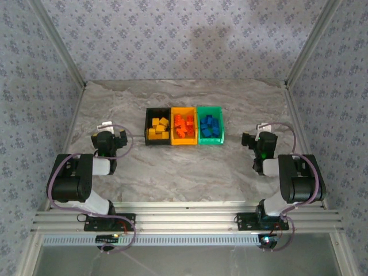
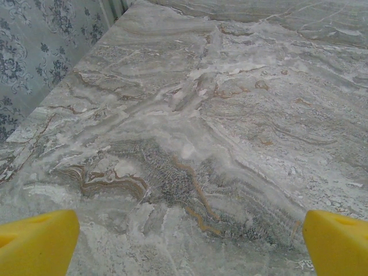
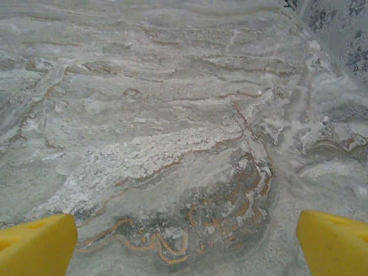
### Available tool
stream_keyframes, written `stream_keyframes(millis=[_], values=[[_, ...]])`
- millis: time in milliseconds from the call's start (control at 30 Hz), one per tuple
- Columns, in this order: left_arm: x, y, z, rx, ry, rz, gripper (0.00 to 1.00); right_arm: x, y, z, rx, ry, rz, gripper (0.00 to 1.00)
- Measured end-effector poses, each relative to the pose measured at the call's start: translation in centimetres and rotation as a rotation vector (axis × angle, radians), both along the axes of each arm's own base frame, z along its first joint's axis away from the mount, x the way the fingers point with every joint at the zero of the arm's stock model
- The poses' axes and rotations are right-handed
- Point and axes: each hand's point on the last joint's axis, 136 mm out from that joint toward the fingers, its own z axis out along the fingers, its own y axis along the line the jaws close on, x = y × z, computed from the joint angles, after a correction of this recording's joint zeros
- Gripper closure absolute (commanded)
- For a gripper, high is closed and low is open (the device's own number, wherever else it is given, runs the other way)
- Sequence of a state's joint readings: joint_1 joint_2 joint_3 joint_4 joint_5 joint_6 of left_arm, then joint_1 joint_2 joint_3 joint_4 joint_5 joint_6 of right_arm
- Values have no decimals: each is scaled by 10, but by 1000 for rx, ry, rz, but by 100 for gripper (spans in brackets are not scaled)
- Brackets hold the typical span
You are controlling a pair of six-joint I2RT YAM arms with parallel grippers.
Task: Sort the legos into containers by color
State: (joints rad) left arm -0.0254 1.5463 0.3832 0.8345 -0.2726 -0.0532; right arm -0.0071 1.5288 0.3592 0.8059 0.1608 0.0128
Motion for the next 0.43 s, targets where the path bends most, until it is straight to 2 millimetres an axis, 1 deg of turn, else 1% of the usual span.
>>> stream_keyframes(millis=[433], values=[[0, 0, 0, 0, 0, -1, 0, 2, 1, 3, 3, -13, 11, 0]])
